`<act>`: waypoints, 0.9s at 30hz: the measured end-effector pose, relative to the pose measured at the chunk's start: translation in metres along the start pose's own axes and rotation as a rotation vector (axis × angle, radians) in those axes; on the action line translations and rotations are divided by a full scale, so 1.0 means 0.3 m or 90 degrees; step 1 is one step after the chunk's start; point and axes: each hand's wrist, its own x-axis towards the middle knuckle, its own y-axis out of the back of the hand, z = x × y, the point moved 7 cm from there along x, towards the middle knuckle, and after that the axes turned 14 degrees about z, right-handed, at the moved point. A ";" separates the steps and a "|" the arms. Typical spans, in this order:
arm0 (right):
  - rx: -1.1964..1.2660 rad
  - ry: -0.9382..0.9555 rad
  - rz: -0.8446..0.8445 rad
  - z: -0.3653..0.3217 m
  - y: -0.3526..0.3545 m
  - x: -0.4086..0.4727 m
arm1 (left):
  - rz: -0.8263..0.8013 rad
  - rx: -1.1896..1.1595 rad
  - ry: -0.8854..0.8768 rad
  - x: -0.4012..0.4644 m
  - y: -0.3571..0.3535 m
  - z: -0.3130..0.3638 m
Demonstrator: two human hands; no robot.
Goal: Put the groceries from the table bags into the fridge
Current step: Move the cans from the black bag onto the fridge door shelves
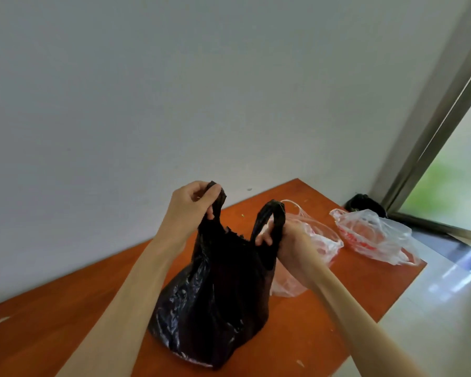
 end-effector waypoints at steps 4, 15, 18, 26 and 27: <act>0.106 -0.111 0.051 0.020 0.106 0.016 | 0.067 -0.037 0.029 0.001 0.060 -0.058; -1.147 -0.063 -0.039 0.161 0.223 -0.034 | -0.329 0.765 -0.218 -0.186 -0.057 -0.339; -1.267 0.009 0.006 0.225 0.215 -0.043 | -0.420 0.999 -0.259 -0.229 -0.069 -0.442; -0.606 -0.083 0.368 0.297 0.438 -0.029 | -0.487 0.482 0.216 -0.211 0.145 -0.571; -0.469 -0.163 0.370 0.336 0.459 -0.042 | -0.496 0.344 0.297 -0.244 0.163 -0.577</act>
